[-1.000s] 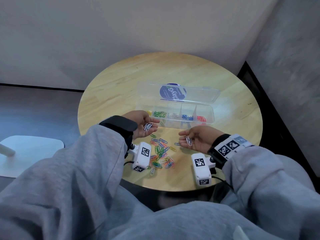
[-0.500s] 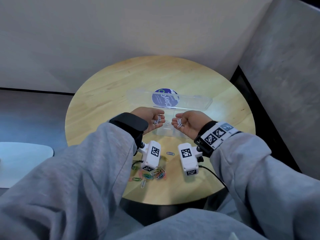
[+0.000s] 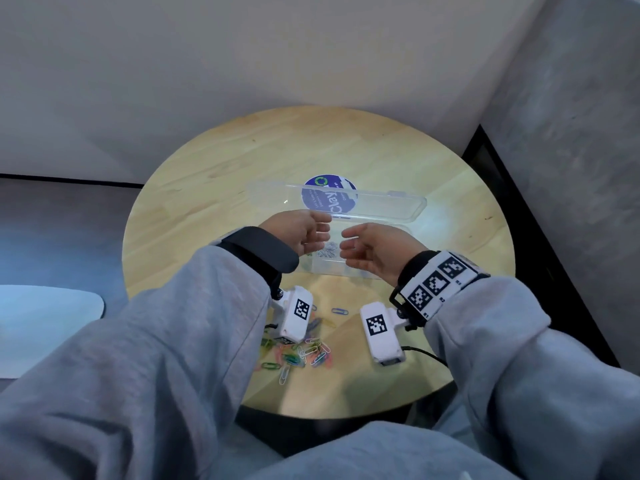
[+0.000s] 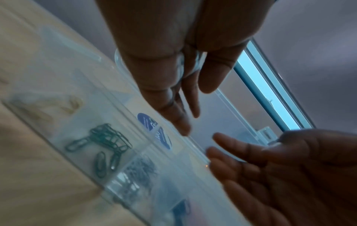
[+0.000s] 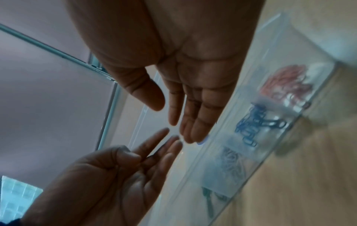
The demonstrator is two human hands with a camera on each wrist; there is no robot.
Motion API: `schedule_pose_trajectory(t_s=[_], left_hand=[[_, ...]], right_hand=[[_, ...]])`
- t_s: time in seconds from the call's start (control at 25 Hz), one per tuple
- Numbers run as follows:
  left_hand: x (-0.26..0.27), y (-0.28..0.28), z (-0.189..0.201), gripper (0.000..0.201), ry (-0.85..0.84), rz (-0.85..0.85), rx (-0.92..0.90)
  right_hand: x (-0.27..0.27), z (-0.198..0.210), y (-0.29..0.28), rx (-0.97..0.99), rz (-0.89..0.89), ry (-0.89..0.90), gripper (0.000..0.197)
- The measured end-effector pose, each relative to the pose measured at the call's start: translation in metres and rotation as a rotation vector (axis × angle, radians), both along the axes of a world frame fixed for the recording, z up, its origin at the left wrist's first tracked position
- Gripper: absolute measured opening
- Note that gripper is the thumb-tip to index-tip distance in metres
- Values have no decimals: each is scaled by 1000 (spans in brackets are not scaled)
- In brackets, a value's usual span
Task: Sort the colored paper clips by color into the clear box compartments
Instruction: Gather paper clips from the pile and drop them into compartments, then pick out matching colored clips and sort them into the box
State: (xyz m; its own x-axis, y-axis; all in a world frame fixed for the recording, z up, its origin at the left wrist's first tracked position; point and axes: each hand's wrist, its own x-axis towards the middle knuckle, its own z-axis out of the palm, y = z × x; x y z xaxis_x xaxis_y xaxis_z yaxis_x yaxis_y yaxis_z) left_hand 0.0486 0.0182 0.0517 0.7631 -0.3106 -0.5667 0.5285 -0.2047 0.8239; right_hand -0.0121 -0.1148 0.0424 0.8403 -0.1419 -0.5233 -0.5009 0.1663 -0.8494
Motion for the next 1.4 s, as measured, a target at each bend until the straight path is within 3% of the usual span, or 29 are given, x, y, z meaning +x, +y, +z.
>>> schedule_pose_trajectory(t_s=[0.28, 0.44, 0.72, 0.96, 1.2, 1.32, 1.4], left_hand=[[-21, 18, -14, 15, -221, -602, 574], [-33, 22, -26, 29, -444, -826, 921], [-32, 20, -40, 35, -531, -1022, 1061], [-29, 22, -53, 13, -568, -992, 1028], [-27, 20, -61, 10, -577, -1014, 1033], [-27, 24, -62, 22, -552, -968, 999], [-26, 32, -58, 24, -532, -856, 898]], right_hand=[[-31, -20, -5, -450, 399, 48, 17], [-41, -41, 4, -899, 611, 122, 14], [-38, -53, 18, -1123, 773, 74, 25], [-36, -59, 25, -1151, 828, 36, 3], [-40, -59, 23, -1120, 798, 60, 4], [-40, -63, 16, -921, 626, 114, 10], [-41, -62, 15, -621, 487, 145, 11]])
